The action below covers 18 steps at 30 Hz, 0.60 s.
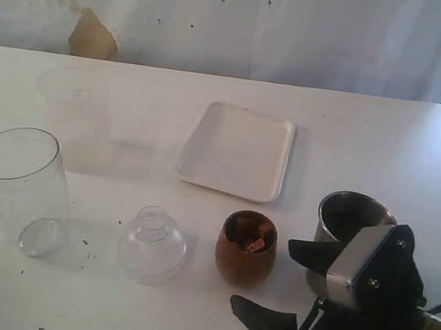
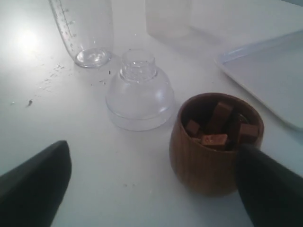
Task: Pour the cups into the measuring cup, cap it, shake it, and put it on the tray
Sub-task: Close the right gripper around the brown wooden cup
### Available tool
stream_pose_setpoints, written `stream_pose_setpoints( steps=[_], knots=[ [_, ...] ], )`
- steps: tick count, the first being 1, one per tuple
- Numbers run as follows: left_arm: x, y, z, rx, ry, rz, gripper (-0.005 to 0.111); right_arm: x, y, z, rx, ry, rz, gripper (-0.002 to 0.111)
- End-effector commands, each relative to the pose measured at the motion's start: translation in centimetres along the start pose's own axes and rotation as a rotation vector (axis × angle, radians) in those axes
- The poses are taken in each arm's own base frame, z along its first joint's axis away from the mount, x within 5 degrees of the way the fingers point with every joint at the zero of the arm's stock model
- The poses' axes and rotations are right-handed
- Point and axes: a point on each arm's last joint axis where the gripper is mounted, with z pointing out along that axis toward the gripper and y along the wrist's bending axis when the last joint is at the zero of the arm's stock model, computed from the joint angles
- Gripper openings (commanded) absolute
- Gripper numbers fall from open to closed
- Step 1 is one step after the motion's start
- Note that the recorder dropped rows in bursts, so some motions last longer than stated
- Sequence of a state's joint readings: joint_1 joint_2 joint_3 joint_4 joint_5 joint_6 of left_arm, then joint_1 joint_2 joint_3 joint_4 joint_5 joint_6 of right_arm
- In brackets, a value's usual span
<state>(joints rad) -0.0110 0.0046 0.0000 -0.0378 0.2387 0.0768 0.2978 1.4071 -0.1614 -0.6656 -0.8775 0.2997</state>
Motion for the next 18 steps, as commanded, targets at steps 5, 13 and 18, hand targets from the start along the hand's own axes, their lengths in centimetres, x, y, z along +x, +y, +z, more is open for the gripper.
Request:
stream_pose_setpoints(
  steps=[5, 13, 18],
  knots=[
    [-0.1, 0.0, 0.0, 0.001, -0.010, -0.007, 0.000, 0.8, -0.8, 1.4, 0.013, 0.031, 0.007, 0.085],
    [-0.1, 0.0, 0.0, 0.001, -0.010, -0.007, 0.000, 1.5, -1.2, 2.0, 0.037, 0.030, 0.048, 0.085],
    [-0.1, 0.0, 0.0, 0.001, -0.010, -0.007, 0.000, 2.2, -1.3, 2.3, 0.041, 0.058, 0.044, 0.085]
  ],
)
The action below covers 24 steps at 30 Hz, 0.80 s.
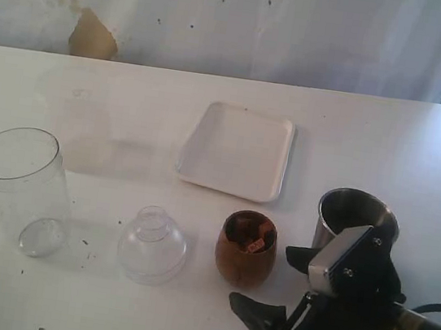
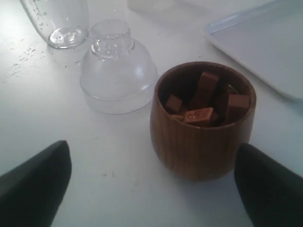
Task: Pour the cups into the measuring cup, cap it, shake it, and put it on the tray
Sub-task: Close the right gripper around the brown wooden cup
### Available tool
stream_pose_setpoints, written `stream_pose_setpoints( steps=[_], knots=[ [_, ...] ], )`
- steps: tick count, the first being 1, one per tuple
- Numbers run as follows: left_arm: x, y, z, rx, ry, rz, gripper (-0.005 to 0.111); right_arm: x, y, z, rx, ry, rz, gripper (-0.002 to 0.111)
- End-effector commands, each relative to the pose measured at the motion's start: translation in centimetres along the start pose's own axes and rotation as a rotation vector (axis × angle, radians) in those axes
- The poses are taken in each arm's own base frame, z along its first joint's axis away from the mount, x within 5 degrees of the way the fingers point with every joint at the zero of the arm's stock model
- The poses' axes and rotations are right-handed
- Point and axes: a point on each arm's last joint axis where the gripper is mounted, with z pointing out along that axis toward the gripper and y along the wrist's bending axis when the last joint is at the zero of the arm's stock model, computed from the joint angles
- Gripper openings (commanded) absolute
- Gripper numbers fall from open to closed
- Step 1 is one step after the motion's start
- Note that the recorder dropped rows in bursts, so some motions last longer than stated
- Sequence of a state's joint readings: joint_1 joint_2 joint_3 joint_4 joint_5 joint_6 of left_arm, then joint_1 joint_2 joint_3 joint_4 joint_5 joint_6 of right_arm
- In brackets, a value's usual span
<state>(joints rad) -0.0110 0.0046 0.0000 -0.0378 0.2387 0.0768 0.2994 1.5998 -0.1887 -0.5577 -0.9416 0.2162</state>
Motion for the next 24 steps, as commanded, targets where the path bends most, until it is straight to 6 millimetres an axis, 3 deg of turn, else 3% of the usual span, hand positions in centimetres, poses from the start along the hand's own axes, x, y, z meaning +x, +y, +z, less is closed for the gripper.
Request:
stream_pose_setpoints(
  steps=[1, 19, 24],
  knots=[
    [-0.1, 0.0, 0.0, 0.001, -0.010, -0.007, 0.000, 0.4, -0.1, 0.4, -0.004, -0.002, -0.009, 0.085],
    [-0.1, 0.0, 0.0, 0.001, -0.010, -0.007, 0.000, 1.5, -0.7, 1.6, 0.008, 0.029, -0.003, 0.085],
    [-0.1, 0.0, 0.0, 0.001, -0.010, -0.007, 0.000, 1.1, -0.9, 2.0, 0.012, 0.007, -0.009, 0.085]
  ],
)
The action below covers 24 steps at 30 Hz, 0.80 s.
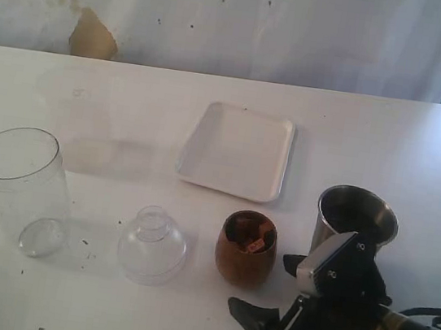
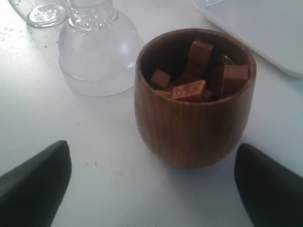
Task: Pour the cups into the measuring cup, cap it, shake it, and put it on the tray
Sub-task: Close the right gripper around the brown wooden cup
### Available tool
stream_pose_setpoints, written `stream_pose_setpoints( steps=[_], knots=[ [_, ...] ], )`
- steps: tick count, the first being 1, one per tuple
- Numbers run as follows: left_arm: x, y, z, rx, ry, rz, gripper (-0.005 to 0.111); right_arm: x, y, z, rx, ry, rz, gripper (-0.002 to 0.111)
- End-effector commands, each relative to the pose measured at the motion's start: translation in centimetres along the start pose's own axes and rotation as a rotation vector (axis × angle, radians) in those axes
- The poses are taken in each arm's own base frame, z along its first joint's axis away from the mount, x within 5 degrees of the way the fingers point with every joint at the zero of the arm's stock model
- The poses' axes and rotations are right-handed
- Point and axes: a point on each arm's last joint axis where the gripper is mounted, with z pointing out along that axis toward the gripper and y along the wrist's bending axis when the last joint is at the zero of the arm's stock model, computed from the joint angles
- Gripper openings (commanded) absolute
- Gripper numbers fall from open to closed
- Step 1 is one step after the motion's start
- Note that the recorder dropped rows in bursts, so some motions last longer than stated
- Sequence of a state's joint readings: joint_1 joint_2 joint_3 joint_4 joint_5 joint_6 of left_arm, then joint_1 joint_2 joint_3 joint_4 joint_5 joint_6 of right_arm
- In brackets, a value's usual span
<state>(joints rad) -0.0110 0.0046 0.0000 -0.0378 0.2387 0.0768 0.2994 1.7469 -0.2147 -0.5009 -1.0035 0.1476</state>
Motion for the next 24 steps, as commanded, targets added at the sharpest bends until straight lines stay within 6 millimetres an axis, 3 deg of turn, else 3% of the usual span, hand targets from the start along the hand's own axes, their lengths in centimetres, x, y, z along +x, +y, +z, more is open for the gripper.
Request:
stream_pose_setpoints(
  steps=[1, 24],
  knots=[
    [-0.1, 0.0, 0.0, 0.001, -0.010, -0.007, 0.000, -0.6, -0.1, 0.4, -0.008, -0.035, -0.023, 0.085],
    [-0.1, 0.0, 0.0, 0.001, -0.010, -0.007, 0.000, 0.4, -0.2, 2.4, -0.078, -0.079, 0.004, 0.085]
  ],
)
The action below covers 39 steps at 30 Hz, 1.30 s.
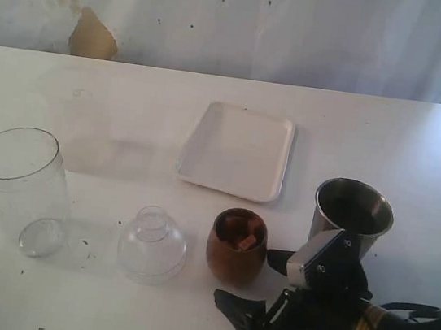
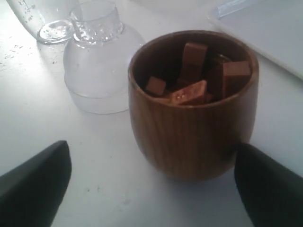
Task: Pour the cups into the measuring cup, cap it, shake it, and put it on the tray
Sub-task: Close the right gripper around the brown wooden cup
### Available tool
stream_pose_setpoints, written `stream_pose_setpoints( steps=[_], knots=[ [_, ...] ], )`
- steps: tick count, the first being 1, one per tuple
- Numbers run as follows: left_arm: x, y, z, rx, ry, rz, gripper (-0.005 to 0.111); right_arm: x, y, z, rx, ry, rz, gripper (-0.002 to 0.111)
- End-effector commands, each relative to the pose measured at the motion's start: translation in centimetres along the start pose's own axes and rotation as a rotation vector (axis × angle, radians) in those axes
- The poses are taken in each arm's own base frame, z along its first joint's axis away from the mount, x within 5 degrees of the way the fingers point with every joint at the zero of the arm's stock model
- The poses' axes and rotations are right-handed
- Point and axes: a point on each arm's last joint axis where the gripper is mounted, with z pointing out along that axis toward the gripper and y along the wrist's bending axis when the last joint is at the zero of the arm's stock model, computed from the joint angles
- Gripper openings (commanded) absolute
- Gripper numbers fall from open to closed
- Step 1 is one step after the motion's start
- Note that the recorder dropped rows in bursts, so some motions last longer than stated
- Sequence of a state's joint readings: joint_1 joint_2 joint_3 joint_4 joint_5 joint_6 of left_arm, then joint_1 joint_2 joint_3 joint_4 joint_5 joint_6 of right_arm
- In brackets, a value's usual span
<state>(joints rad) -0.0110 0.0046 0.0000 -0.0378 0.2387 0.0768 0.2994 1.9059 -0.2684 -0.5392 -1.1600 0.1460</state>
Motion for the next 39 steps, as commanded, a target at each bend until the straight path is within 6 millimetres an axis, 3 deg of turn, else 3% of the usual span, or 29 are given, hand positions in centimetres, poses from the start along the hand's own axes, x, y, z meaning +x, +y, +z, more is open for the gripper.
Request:
stream_pose_setpoints(
  steps=[1, 11, 16, 21, 28, 39],
  knots=[
    [-0.1, 0.0, 0.0, 0.001, -0.010, -0.007, 0.000, -0.5, -0.1, 0.4, -0.013, -0.028, -0.028, 0.085],
    [-0.1, 0.0, 0.0, 0.001, -0.010, -0.007, 0.000, -1.3, -0.4, 1.6, -0.059, -0.027, -0.122, 0.085],
    [-0.1, 0.0, 0.0, 0.001, -0.010, -0.007, 0.000, -2.6, -1.6, 3.2, -0.025, -0.022, -0.144, 0.085],
    [-0.1, 0.0, 0.0, 0.001, -0.010, -0.007, 0.000, -2.4, -2.5, 4.5, -0.014, 0.012, -0.129, 0.085],
    [-0.1, 0.0, 0.0, 0.001, -0.010, -0.007, 0.000, -2.3, -1.9, 5.8, -0.064, -0.008, -0.142, 0.085],
    [-0.1, 0.0, 0.0, 0.001, -0.010, -0.007, 0.000, -2.5, -2.4, 6.4, -0.034, 0.002, -0.146, 0.082]
  ],
)
